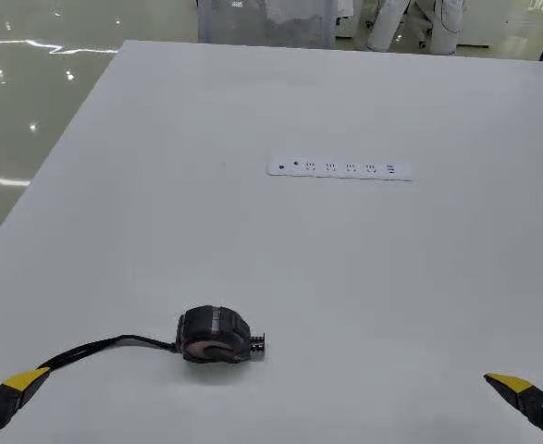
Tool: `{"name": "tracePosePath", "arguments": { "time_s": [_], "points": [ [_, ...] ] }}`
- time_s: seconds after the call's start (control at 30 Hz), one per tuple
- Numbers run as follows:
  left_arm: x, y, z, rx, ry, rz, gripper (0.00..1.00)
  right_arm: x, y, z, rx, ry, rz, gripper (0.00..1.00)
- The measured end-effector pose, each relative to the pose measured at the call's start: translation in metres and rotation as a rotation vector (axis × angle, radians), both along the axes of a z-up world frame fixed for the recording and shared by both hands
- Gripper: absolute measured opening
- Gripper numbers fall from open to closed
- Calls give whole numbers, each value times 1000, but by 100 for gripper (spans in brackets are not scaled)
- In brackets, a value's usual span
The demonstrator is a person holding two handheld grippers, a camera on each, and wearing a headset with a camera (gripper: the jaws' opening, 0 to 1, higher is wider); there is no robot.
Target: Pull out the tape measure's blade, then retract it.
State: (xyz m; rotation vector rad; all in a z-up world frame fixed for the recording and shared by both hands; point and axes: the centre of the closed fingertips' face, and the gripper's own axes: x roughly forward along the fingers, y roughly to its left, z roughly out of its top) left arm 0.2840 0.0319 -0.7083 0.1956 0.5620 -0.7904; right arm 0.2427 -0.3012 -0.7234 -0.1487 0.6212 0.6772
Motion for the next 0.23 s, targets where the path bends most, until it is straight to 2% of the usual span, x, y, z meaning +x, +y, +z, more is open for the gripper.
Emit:
{"name": "tracePosePath", "arguments": {
  "time_s": [0.23],
  "points": [
    [0, -1, 0, -3, 1, -2, 99, -1, 0, -1, 2, 3, -2, 99]
  ]
}}
